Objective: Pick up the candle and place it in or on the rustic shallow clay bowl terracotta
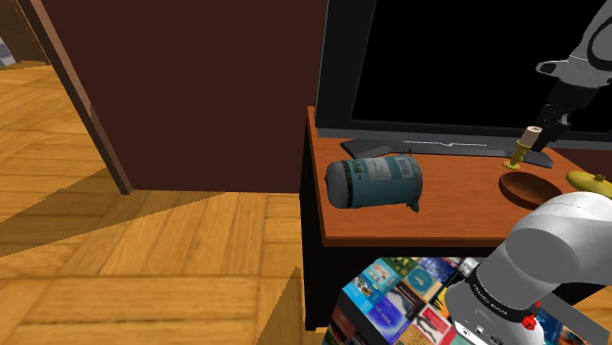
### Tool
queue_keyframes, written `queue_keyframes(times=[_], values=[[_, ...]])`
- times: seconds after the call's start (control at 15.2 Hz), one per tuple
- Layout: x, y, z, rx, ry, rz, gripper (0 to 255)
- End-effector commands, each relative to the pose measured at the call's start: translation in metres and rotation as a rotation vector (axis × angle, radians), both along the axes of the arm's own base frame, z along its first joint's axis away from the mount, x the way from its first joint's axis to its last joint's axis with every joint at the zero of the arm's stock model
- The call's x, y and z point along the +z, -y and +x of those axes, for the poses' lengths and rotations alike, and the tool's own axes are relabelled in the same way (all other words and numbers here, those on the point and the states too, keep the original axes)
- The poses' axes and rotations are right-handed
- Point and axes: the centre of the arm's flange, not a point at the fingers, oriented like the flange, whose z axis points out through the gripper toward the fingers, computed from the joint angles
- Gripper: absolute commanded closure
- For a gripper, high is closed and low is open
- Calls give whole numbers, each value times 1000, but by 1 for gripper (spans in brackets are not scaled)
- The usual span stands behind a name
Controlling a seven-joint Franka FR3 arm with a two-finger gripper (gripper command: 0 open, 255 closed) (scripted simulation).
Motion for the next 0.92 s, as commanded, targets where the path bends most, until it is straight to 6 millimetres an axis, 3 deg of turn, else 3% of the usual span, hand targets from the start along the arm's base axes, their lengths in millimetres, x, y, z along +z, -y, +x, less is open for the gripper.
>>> queue_keyframes(times=[0.0,0.66,0.86], values=[[1,26,-14,0,-1,0,255],[10,138,-79,0,-1,0,255],[-6,138,-79,0,-1,0,255]])
